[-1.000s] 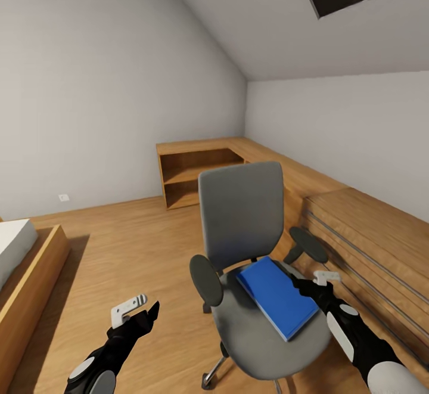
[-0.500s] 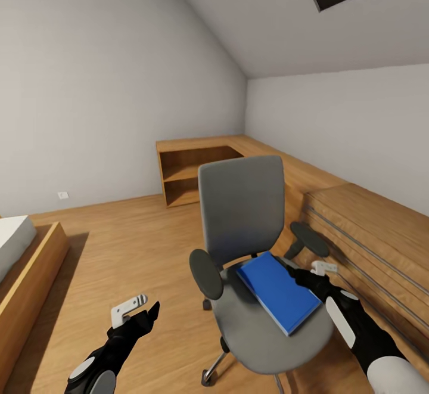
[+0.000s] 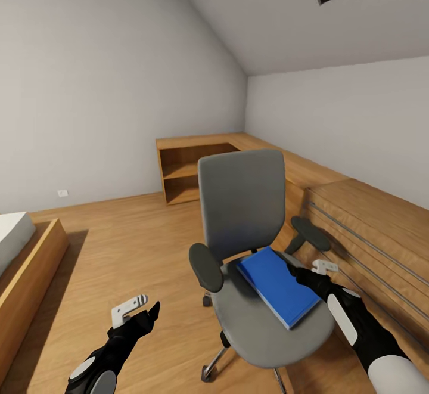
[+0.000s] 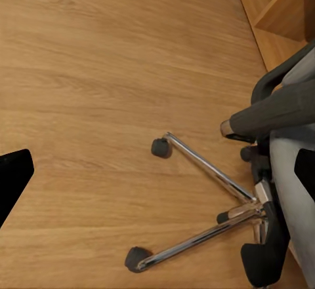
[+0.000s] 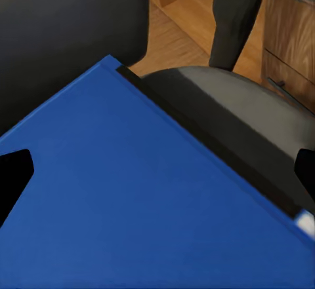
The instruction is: In the bedroom, organize the workspace by keeping the computer under the desk, ensuring the monitor is on the desk, placing the keyboard on the desk next to the monitor, placing the mouse on the desk next to the keyboard, moving the folder from the swivel chair onto the desk next to the mouse, stacking the notebook on top of the folder with the pen on top of the notebook, and positioning the swivel chair next to the desk.
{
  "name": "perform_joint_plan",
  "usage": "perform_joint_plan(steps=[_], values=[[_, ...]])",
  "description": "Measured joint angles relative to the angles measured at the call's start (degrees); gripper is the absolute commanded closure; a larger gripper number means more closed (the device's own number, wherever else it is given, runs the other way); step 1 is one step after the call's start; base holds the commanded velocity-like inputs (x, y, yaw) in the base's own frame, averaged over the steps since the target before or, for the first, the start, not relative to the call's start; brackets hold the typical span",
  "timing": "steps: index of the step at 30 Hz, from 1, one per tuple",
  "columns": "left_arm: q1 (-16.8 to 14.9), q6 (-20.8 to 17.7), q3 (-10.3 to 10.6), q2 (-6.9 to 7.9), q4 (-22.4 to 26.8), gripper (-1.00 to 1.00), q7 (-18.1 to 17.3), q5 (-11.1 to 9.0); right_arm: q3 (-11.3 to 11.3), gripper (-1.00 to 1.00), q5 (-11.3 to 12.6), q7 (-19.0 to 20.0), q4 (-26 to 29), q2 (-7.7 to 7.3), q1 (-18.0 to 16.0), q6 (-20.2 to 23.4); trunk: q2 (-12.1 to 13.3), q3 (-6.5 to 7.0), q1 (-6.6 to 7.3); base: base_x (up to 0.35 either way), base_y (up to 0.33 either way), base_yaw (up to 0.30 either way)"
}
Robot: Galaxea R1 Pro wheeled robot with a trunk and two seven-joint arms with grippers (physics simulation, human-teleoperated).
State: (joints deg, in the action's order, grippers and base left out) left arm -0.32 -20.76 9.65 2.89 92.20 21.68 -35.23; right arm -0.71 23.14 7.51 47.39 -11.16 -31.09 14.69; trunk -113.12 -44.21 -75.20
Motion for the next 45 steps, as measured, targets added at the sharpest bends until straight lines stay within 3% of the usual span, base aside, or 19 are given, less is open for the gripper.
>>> perform_joint_plan(steps=[19,45], values=[[0.0,0.0,-0.1,0.12,-0.1,-1.0,-0.1,0.1,-0.2,-1.0,-0.1,-0.2,-1.1,0.0,0.0,-0.5,0.0,-0.01,-0.01,0.001,0.0,0.0],[0.0,0.2,-0.1,0.13,-0.1,-1.0,-0.1,0.2,-0.2,-1.0,-0.3,-0.2,-5.0,0.01,0.0,-0.4,0.0,0.0,0.01,0.103,0.0,0.0]])
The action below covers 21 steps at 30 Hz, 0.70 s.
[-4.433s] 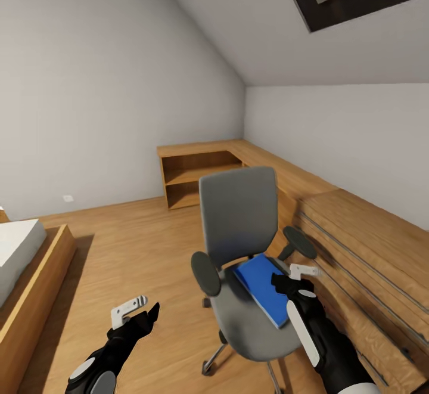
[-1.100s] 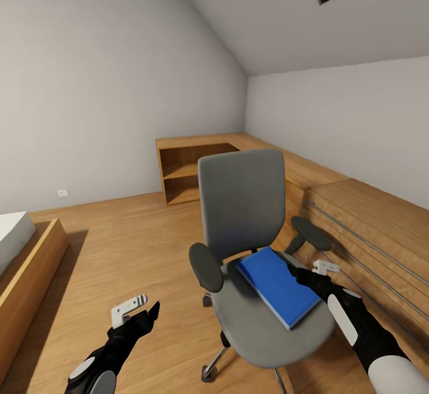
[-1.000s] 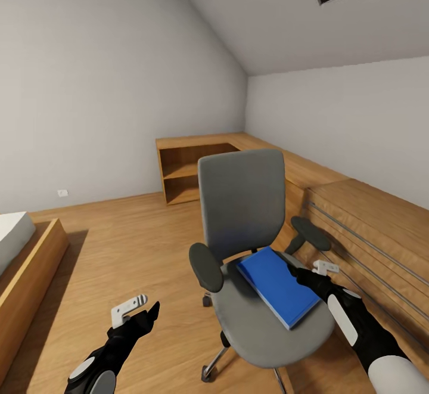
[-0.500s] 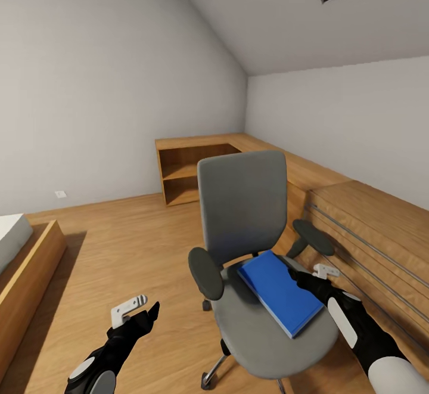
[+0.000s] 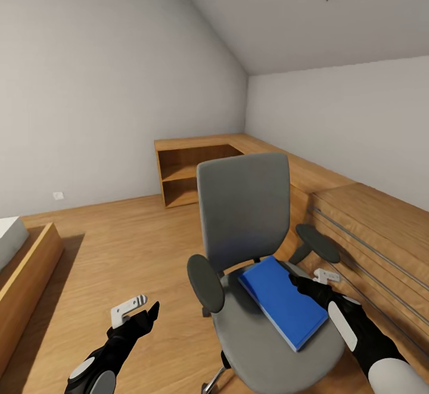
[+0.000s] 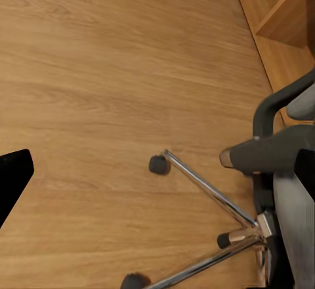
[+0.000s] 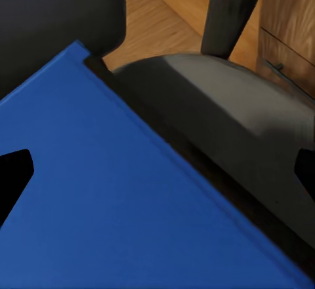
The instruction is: In the bedroom, organize the workspace by keeping the computer under the desk, ensuring the monitor is on the desk, placing the keyboard on the desk next to the monitor, placing the mouse on the desk next to the keyboard, moving the folder from the swivel chair onto the desk next to the mouse, stacking the notebook on top of the folder with the pen on top of the notebook, and positioning the swivel chair next to the desk.
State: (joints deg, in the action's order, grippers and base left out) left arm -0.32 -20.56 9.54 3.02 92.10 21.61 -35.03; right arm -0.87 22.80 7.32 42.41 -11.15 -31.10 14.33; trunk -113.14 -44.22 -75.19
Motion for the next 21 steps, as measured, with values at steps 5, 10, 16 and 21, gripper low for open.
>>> perform_joint_plan(steps=[5,10,16,21], values=[[0.0,-0.1,0.0,0.0,0.0,-1.0,0.0,0.0,0.0,-1.0,0.0,0.0,-0.1,0.02,0.0,0.0,0.0,0.0,-0.01,0.034,0.0,0.0],[0.0,-0.1,-0.1,0.0,0.0,-1.0,0.0,0.0,0.0,-1.0,0.0,0.0,-0.1,0.0,0.0,0.0,-0.8,-0.36,-0.45,0.008,0.0,0.0],[0.0,0.0,-0.1,-0.01,0.1,-1.0,0.0,0.0,0.0,-1.0,0.0,0.0,-0.1,-0.01,0.0,-0.1,-3.2,-1.43,-1.77,0.001,0.0,0.0],[0.0,0.1,-0.1,-0.03,0.1,-1.0,0.0,0.0,0.0,-1.0,0.0,0.0,-0.1,-0.01,0.0,-0.1,-5.2,-2.33,-2.87,0.0,0.0,0.0]])
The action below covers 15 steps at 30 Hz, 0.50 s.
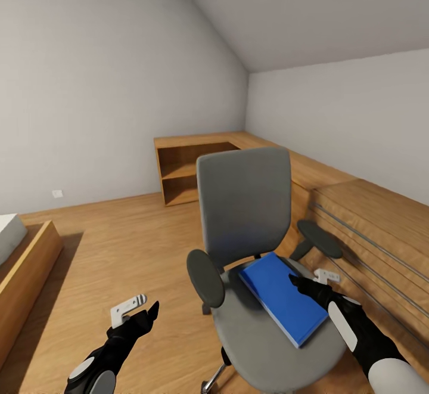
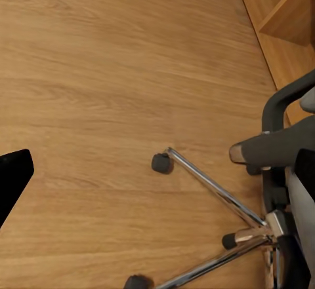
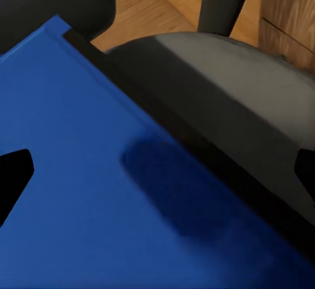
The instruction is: In the bedroom, organize the workspace by keeping the computer under the desk, ensuring the monitor is on the desk, placing the keyboard on the desk next to the monitor, placing the mouse on the desk next to the keyboard, moving the folder from the swivel chair onto the desk next to the mouse, stacking the notebook on top of the folder with the pen on top of the notebook, and positioning the swivel chair next to the desk.
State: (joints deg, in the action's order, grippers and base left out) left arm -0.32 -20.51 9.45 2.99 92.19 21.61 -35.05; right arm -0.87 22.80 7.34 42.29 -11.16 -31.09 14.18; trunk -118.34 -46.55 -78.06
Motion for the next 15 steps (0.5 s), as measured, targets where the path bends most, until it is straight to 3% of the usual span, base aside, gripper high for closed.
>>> perform_joint_plan(steps=[9,15], values=[[0.0,0.0,0.1,0.01,0.0,-1.0,0.0,0.0,0.0,-1.0,-0.2,0.0,1.1,-0.01,-0.1,0.0,-3.6,-1.6,-1.97,0.0,0.0,0.0],[0.0,0.0,0.1,-0.06,0.0,-1.0,0.0,0.0,0.0,-1.0,-0.3,0.1,1.3,-0.01,0.0,0.0,-4.0,-1.78,-2.19,0.0,0.0,0.0]])
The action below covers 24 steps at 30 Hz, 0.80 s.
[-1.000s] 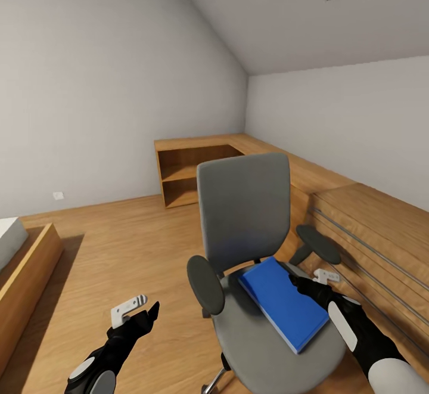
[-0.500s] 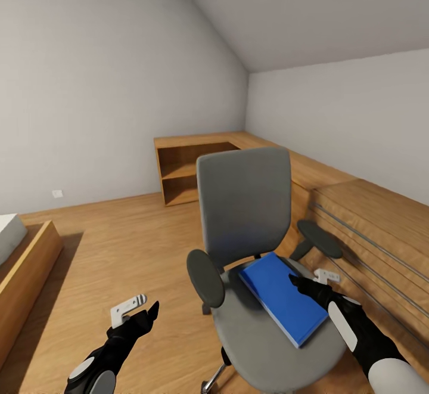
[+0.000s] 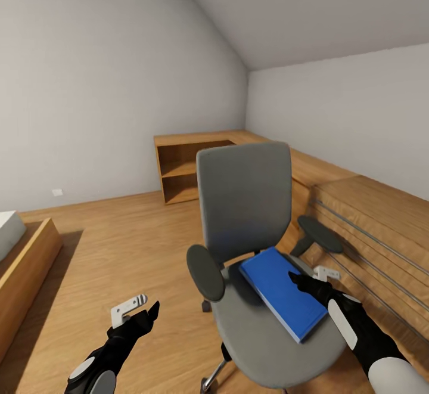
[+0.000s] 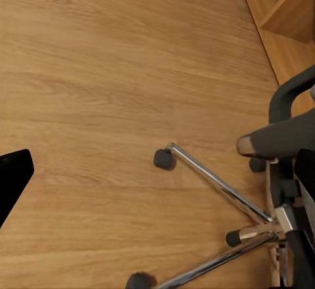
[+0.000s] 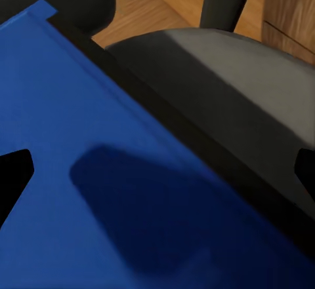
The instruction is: In the bedroom, organize the workspace by keeping the computer under the desk, ensuring the monitor is on the desk, placing the keyboard on the desk next to the monitor, placing the mouse on the desk next to the keyboard, moving the folder from the swivel chair onto the desk next to the mouse, stacking the notebook on top of the folder with the pen on top of the notebook, and positioning the swivel chair next to the desk.
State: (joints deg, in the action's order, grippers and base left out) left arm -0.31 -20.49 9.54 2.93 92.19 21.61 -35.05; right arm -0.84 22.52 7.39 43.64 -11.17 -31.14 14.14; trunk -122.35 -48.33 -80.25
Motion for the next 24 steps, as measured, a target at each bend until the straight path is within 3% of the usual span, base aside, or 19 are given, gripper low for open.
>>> perform_joint_plan(steps=[6,14,24], values=[[0.0,0.0,0.0,0.0,0.0,-1.0,0.0,0.0,0.0,-1.0,0.0,0.0,1.7,0.0,0.0,0.0,-2.4,-1.08,-1.32,0.0,0.0,0.0],[0.0,-0.3,-0.1,0.13,-0.2,-1.0,0.0,-0.3,0.1,-1.0,0.1,0.1,1.5,0.01,0.0,-0.2,-2.4,-1.08,-1.33,-0.006,0.0,0.0],[0.0,-0.3,-0.3,0.17,-0.4,-1.0,0.0,-0.3,0.2,-1.0,0.2,0.1,-0.2,0.02,0.0,-0.1,-2.4,-1.08,-1.34,-0.173,0.0,0.0]])
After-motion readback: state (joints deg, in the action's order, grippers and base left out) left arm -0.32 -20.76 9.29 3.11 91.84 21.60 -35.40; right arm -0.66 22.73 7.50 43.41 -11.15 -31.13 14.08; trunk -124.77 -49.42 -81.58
